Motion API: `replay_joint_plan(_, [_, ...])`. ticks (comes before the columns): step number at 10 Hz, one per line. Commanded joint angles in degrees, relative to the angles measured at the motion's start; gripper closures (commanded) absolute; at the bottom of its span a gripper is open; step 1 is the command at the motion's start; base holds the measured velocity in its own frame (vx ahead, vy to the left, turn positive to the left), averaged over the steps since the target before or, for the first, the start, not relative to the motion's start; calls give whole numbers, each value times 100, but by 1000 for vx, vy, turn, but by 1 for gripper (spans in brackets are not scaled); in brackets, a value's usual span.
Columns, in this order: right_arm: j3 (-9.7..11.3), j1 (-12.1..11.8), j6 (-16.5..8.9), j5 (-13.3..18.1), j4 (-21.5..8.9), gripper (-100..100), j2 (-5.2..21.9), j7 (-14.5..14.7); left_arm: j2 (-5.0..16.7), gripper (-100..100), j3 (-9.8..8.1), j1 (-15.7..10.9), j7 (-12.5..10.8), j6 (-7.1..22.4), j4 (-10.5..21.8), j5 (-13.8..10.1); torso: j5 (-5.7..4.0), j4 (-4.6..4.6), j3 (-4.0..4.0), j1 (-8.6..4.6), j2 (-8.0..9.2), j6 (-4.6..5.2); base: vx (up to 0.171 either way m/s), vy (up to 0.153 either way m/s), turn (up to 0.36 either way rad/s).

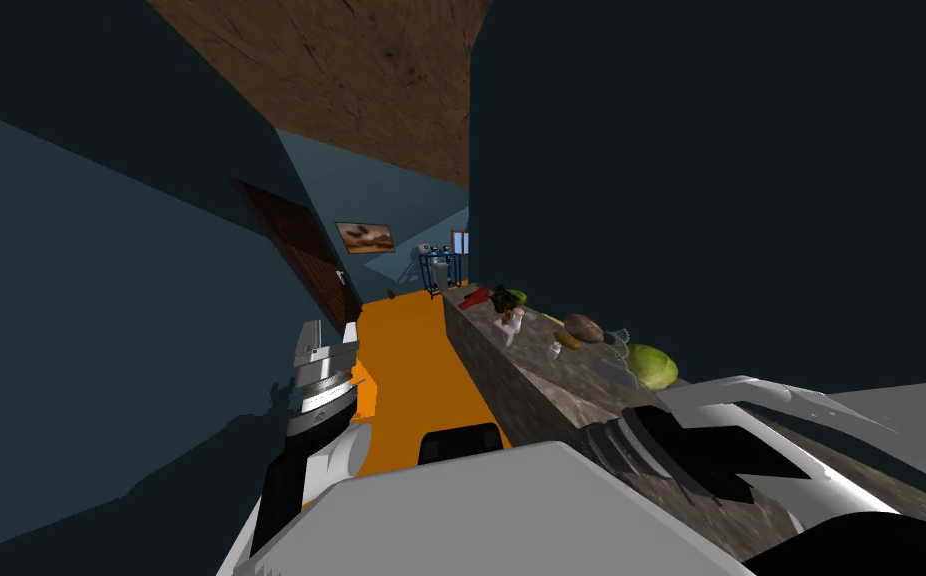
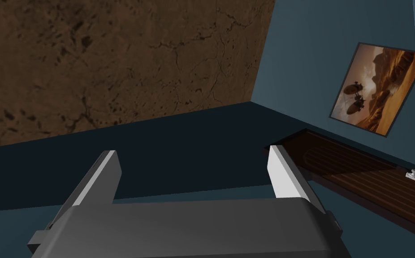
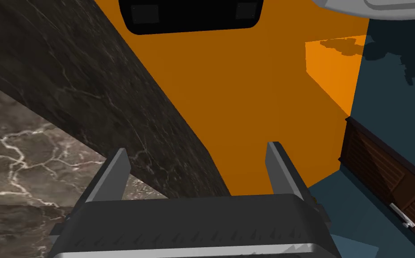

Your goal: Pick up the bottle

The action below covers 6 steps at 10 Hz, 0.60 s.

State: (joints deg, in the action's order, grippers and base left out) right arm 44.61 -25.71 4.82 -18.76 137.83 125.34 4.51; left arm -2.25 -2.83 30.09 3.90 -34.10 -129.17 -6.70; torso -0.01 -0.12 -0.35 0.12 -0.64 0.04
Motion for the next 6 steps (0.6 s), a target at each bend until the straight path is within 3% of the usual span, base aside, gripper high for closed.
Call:
replay_joint_plan(1, [-113,-45,-96,-10,-13,-100,236,-31,0,0,0,0,0,0,0,0,0,0,0,0,0,0,96,5,202])
replay_joint_plan(2, [-151,27,-236,-40,-37,-100,433,-36,0,0,0,0,0,0,0,0,-2,-2,-4,-5,-6,0,92,39,254])
replay_joint_plan(4, [-151,27,-236,-40,-37,-100,512,-36,0,0,-1,1,0,0,0,0,0,-2,-4,-1,-7,3,100,7,81])
replay_joint_plan(5, [-198,102,-362,-66,-58,-100,756,-41,0,0,-1,1,0,0,0,0,-2,-2,-5,-3,-9,3,111,26,201])
replay_joint_plan(6, [-198,102,-362,-66,-58,-100,756,-41,0,0,0,0,0,0,0,0,0,-4,-8,3,-14,-2,116,14,186])
